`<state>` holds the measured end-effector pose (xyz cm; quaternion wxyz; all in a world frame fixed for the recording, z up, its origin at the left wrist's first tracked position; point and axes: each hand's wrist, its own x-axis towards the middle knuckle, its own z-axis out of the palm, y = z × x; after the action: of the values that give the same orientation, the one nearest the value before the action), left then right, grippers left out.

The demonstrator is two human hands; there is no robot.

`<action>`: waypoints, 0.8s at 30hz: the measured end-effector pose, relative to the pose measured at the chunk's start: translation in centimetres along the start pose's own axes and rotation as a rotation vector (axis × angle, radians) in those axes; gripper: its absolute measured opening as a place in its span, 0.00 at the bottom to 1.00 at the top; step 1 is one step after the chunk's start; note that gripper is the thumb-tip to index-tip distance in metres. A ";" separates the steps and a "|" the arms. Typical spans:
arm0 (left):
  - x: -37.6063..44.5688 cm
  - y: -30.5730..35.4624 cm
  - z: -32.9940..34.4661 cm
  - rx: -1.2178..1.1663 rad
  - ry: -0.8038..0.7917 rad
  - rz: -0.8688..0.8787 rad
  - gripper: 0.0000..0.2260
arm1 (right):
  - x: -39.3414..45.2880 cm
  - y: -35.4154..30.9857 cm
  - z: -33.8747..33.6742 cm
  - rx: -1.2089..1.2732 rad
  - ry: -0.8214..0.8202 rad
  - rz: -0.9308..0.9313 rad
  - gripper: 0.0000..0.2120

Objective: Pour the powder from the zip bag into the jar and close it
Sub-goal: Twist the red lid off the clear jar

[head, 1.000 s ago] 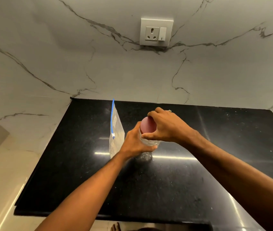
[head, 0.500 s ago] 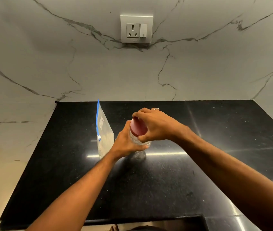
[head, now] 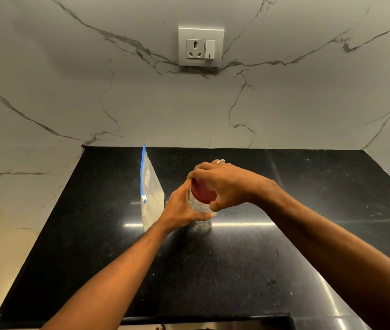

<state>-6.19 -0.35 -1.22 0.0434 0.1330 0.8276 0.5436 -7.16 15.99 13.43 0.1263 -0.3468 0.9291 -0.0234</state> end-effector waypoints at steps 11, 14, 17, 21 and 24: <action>0.1 -0.1 -0.5 0.015 -0.001 0.016 0.39 | 0.3 -0.3 0.0 0.023 -0.010 0.057 0.42; 0.0 -0.2 -0.4 0.022 0.009 0.014 0.40 | -0.1 -0.3 -0.5 0.044 -0.073 0.001 0.47; 0.3 -0.2 -0.5 0.003 -0.008 0.039 0.40 | -0.2 -0.7 -0.1 0.045 0.020 0.140 0.48; 0.4 -0.1 -0.4 0.006 0.001 0.034 0.39 | 0.1 -1.0 0.1 0.032 0.104 0.190 0.40; 0.5 -0.3 -0.4 0.004 0.004 0.033 0.39 | 0.1 -0.6 -0.4 0.083 0.014 0.053 0.42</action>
<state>-6.82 -0.71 -1.25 0.0326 0.1456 0.8264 0.5430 -6.93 15.43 13.93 0.1345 -0.3161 0.9372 -0.0610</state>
